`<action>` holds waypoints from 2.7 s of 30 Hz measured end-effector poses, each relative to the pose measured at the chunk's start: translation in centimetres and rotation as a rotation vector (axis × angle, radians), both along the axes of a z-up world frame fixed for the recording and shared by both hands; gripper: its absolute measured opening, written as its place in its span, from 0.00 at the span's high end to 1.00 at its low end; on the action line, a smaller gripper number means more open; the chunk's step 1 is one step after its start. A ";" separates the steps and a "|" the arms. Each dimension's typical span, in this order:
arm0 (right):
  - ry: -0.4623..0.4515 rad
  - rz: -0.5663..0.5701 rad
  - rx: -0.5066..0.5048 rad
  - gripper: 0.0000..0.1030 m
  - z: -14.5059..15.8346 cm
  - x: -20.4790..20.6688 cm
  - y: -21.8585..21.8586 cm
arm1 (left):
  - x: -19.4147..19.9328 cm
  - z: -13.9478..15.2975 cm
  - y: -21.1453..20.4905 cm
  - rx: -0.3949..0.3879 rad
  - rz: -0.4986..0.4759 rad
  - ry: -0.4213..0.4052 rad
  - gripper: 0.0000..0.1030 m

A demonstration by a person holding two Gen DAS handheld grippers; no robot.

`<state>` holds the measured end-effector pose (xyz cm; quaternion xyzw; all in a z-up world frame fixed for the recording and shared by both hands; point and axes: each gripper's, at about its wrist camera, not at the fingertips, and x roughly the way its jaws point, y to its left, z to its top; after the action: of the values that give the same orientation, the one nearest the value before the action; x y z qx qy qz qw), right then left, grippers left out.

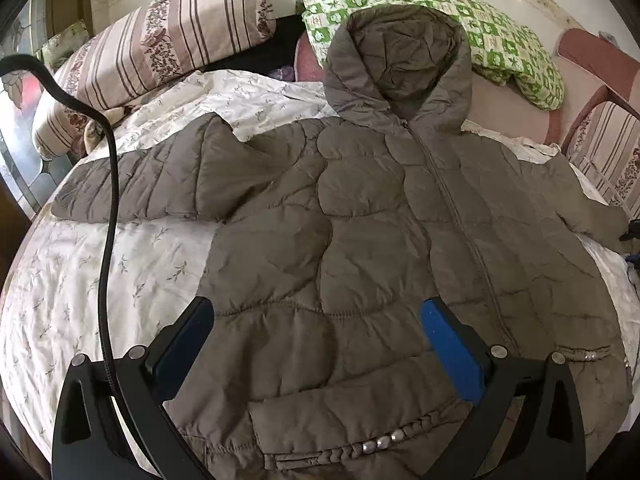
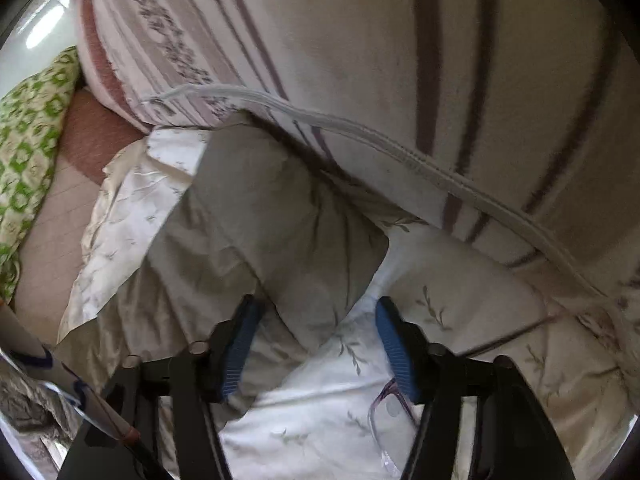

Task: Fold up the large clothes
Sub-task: 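Reach the right tool to the jacket sleeve nearest it and grasp the cuff, then lift the sleeve with the right tool and fold it across the jacket body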

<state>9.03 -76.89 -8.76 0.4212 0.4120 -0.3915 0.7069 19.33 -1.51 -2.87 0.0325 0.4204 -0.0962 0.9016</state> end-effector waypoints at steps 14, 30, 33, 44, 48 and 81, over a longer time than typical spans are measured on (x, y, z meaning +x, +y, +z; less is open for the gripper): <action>-0.164 0.119 -0.208 0.87 12.1 -0.6 6.2 | -0.2 0.3 2.1 -0.010 0.068 0.022 0.00; -0.355 0.487 -0.408 0.87 32.4 5.4 26.6 | -1.6 2.2 5.7 -0.055 0.104 -0.021 0.00; -0.373 0.600 -0.413 0.87 33.4 6.9 32.6 | -1.8 2.3 6.3 -0.064 0.110 -0.019 0.00; -0.345 0.959 -0.317 0.87 27.1 15.5 52.2 | -2.0 2.1 9.2 -0.092 0.152 -0.004 0.00; -0.268 1.048 -0.261 0.87 20.7 18.3 57.2 | -2.0 1.7 9.5 -0.085 0.160 0.007 0.00; 0.181 1.027 -0.456 0.43 0.1 19.9 53.0 | 0.3 -0.3 5.4 -0.040 0.112 0.065 0.00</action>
<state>28.92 -23.93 -8.61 -0.0317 0.5277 -0.1109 0.8415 19.59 3.88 -3.13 -0.0122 0.4487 -0.0548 0.8919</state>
